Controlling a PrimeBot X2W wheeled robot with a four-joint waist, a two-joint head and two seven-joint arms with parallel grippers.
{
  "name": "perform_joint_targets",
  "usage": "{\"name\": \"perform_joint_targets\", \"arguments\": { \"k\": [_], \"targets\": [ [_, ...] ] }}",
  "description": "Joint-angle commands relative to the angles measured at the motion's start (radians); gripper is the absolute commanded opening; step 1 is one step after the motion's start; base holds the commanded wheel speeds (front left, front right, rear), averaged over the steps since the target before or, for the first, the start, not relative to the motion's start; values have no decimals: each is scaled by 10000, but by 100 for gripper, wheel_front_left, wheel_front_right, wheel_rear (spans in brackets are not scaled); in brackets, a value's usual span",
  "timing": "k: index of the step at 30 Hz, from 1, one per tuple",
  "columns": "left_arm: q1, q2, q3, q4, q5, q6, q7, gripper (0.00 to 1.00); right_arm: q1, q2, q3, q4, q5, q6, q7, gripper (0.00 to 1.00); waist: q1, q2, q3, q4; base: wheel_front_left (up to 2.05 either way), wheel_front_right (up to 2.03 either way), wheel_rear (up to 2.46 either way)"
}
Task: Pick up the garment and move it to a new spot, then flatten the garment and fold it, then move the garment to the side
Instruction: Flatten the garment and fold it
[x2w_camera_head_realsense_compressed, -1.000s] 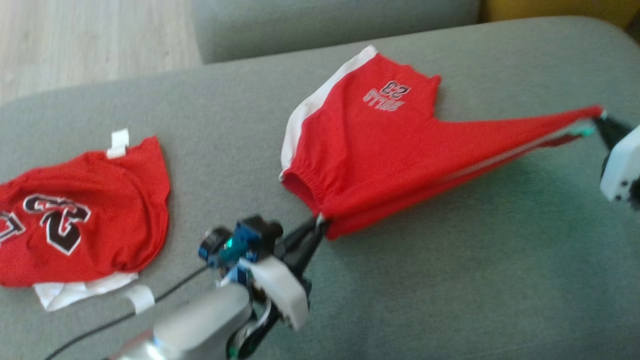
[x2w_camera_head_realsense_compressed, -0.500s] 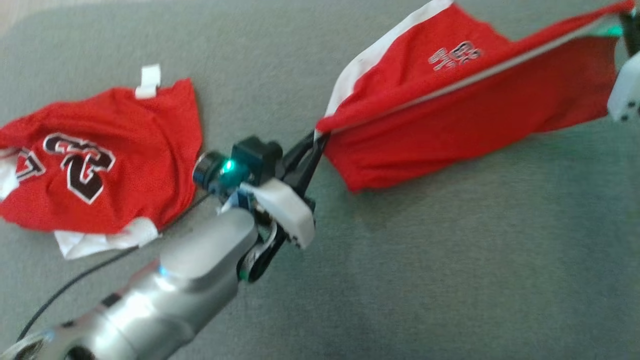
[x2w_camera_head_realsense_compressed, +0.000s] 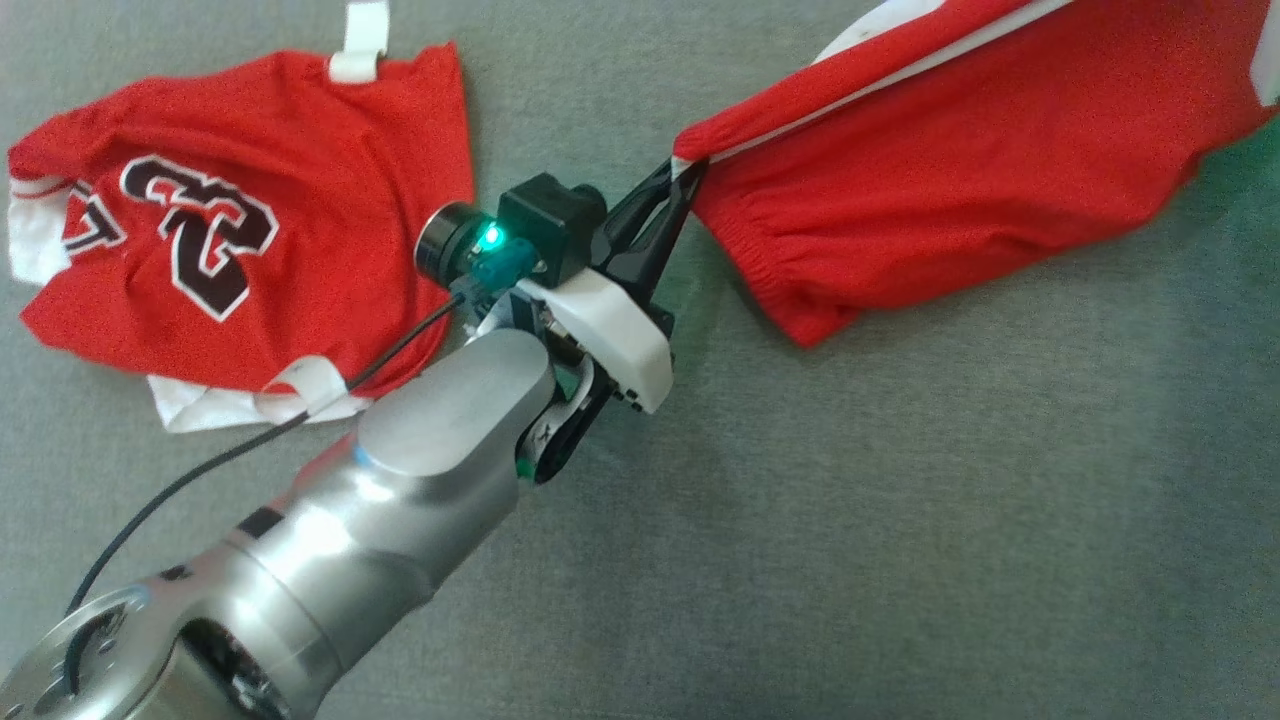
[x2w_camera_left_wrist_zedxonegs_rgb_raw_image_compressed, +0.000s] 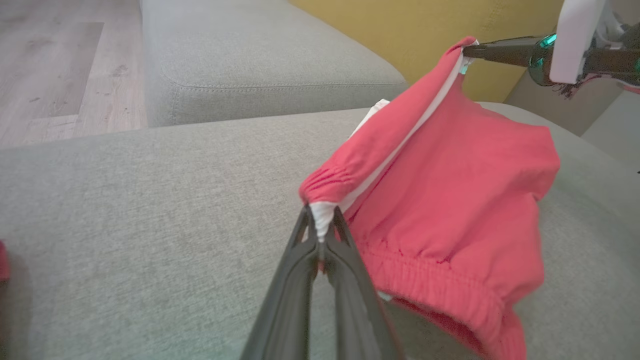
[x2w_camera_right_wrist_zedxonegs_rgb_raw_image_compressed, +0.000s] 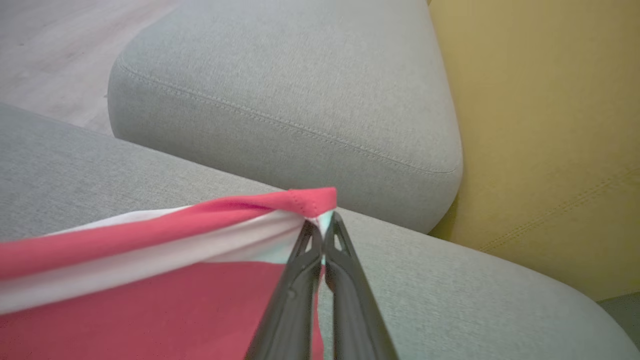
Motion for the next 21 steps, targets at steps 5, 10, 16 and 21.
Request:
{"name": "perform_joint_targets", "arguments": {
  "k": [5,10,16,21],
  "targets": [
    [-554,-76,353,88,74,-121,-208,0,-699,-72,96,445,-300,-23,-451,0,-1,0,532,473,0,0,0],
    [-718,-252,400,303,88,-230,-333,0,-1150,-89,-36,1193,-546,-23,-728,0,-1,0,757,620,0,0,0],
    [-762,-346,437,688,29,-284,-388,27,-1552,137,-738,1884,-561,-23,-1579,100,-1,0,743,618,0,0,0],
    [-571,-262,616,1097,-73,-141,-494,100,-1459,416,-1196,2485,-236,-23,-2651,100,-1,0,163,380,0,0,0]
  ]
}}
